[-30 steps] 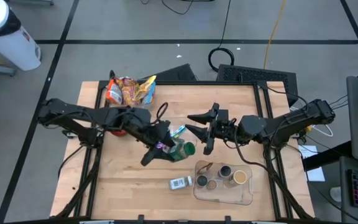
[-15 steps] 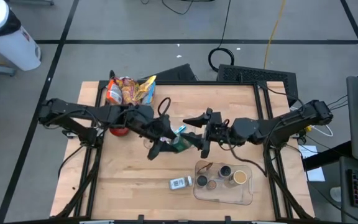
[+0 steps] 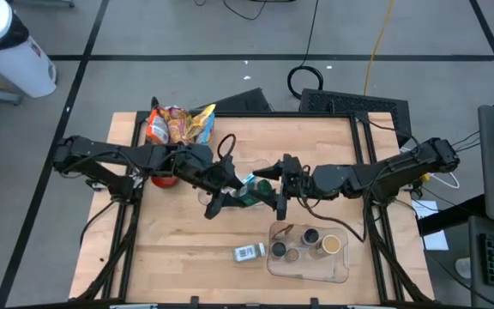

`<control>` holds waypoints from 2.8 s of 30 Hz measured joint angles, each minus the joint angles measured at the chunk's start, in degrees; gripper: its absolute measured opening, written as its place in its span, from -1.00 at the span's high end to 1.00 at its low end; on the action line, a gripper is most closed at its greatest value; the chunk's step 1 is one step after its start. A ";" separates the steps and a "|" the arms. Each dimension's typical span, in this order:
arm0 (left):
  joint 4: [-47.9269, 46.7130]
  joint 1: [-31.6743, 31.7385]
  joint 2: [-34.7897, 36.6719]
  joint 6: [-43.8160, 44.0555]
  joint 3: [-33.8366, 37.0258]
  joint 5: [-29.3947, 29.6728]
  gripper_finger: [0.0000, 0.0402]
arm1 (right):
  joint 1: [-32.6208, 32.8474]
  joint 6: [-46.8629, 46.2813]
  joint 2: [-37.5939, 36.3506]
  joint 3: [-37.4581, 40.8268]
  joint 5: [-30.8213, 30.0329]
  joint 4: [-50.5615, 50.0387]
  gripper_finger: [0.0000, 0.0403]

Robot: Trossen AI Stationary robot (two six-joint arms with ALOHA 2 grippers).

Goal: Pick & Place Food Item
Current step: Put the green seasoning bottle into the bottom transparent bin

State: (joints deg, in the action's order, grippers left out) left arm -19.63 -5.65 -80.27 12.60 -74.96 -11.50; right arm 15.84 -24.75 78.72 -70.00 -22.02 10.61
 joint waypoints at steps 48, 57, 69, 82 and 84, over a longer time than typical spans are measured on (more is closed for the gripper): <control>-0.43 0.12 0.08 -0.49 -0.34 0.89 -0.57 | -0.02 -2.98 -0.33 0.09 8.15 -4.43 0.06; 2.55 1.04 3.30 0.02 -0.35 -0.49 -0.73 | 0.39 -2.15 -2.79 -0.95 9.50 -4.46 0.06; 4.23 5.79 16.99 0.70 -0.39 0.61 -0.74 | 8.37 -8.22 -2.04 -8.45 10.14 -18.82 0.06; 1.39 6.71 23.02 1.92 -0.39 3.07 -0.74 | 15.01 -22.50 5.59 -10.29 15.44 -24.22 0.06; 0.07 6.71 22.90 2.74 -0.37 3.07 -0.74 | 15.49 -23.89 6.58 -10.29 16.36 -24.18 0.06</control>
State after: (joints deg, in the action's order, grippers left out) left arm -19.56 1.06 -57.37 15.34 -75.33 -8.42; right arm 31.34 -48.64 85.30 -80.29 -5.66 -13.57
